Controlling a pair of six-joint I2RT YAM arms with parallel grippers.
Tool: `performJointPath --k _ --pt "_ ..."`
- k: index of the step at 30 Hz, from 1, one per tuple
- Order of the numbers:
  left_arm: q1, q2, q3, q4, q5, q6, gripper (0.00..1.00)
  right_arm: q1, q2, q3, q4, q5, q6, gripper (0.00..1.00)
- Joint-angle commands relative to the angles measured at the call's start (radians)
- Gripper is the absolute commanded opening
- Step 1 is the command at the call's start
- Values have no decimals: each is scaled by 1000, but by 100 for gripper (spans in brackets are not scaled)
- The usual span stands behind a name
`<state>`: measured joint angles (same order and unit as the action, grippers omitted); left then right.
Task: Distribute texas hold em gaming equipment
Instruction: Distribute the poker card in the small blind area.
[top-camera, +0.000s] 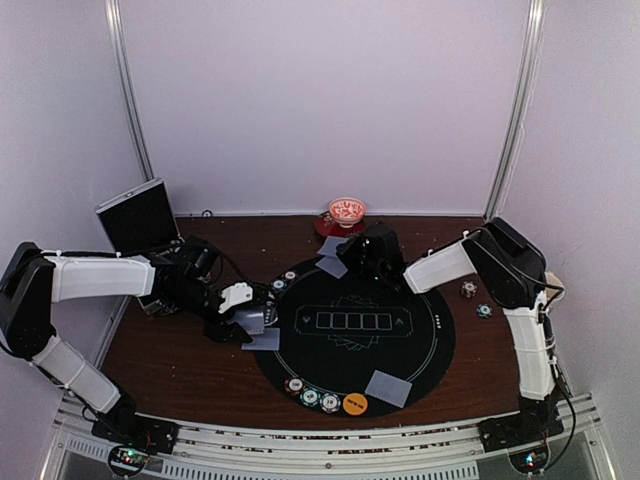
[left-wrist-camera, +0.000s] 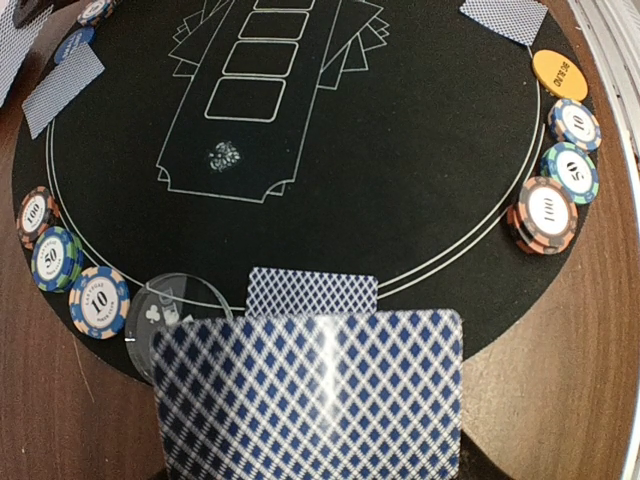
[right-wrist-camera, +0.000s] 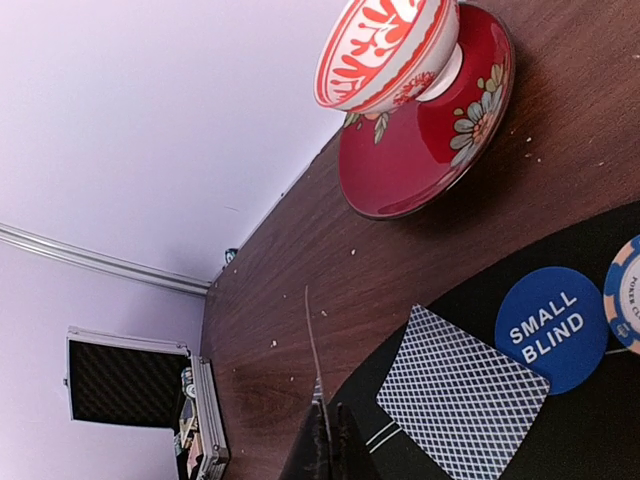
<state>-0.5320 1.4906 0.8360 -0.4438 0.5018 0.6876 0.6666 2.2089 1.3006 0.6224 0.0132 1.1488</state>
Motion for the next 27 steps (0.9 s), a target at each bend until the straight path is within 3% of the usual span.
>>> performJointPath --k 1,18,27 --pt "-2 -17 2 17 27 13 58 -1 47 57 -63 52 20 0" --pt "-2 -18 -2 16 24 15 58 -1 101 112 -136 88 5 13" --pt "-3 -18 0 17 24 16 58 4 78 95 -175 103 1 26"
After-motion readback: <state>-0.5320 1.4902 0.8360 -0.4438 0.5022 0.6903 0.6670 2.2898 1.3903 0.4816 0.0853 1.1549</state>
